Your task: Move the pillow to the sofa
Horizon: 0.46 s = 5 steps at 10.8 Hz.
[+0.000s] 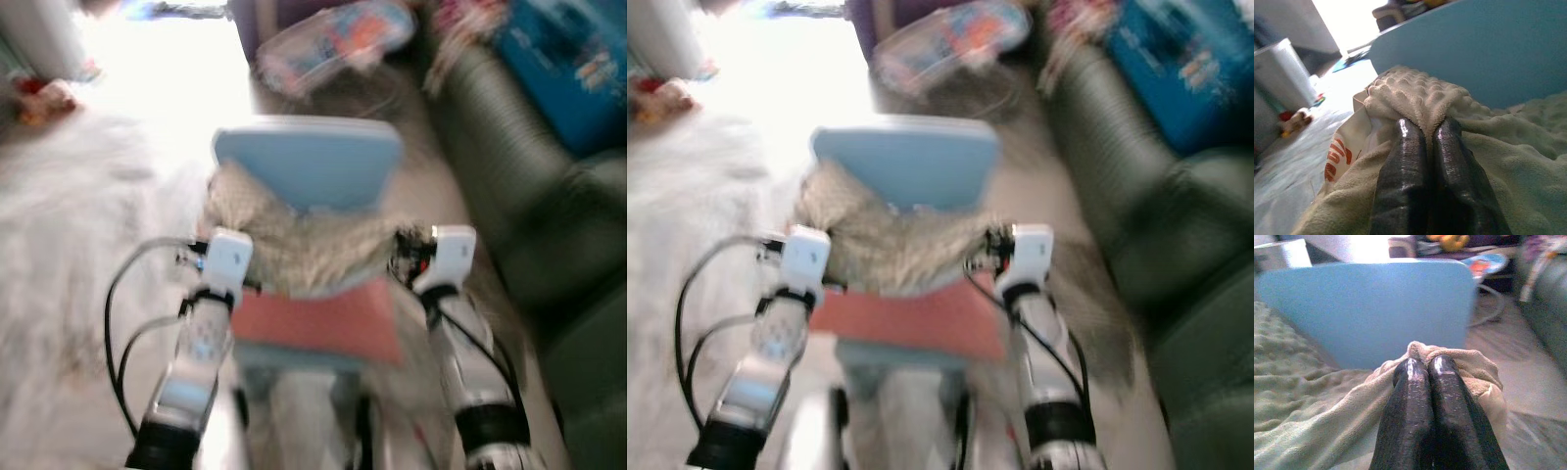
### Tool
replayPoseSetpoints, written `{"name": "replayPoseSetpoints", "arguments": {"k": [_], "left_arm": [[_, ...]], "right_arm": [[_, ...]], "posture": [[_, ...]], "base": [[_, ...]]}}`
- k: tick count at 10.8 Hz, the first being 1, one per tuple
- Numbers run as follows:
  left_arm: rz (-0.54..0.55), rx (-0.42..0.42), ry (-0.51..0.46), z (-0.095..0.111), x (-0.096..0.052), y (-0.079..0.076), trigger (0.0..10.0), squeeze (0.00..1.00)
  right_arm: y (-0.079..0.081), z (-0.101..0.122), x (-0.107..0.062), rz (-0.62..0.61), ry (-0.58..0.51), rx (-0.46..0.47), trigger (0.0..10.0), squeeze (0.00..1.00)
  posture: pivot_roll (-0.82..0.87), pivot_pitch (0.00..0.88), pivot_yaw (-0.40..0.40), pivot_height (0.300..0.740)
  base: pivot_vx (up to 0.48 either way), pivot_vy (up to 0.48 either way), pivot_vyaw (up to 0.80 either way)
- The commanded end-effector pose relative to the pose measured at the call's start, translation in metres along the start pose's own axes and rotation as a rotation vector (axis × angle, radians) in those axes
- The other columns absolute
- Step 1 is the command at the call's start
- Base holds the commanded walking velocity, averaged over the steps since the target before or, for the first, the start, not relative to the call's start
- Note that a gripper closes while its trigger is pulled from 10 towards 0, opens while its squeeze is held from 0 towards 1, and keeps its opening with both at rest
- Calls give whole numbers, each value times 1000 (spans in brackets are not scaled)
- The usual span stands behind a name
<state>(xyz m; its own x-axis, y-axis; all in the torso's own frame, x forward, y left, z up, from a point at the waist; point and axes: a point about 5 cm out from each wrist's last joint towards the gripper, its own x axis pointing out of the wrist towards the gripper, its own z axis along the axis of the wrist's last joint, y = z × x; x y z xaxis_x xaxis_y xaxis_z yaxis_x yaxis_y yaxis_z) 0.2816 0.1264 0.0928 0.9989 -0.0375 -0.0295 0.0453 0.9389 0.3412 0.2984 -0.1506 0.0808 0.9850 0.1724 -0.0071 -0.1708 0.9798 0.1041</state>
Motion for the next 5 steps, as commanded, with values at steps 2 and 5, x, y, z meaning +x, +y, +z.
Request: {"name": "replayPoseSetpoints", "arguments": {"k": [2, 5], "left_arm": [[3, 1, -34, 5, 3, -2, 10000, 0], [-4, 3, -34, 5, 5, -5, 10000, 0]], "right_arm": [[7, 5, 3, 38, -28, -14, 10000, 0], [4, 7, 4, 17, -27, -36, 10000, 0]], "posture": [[23, 0, -42, 733], [16, 0, -44, 740]], "base": [[0, 0, 0], [0, 0, 0]]}}
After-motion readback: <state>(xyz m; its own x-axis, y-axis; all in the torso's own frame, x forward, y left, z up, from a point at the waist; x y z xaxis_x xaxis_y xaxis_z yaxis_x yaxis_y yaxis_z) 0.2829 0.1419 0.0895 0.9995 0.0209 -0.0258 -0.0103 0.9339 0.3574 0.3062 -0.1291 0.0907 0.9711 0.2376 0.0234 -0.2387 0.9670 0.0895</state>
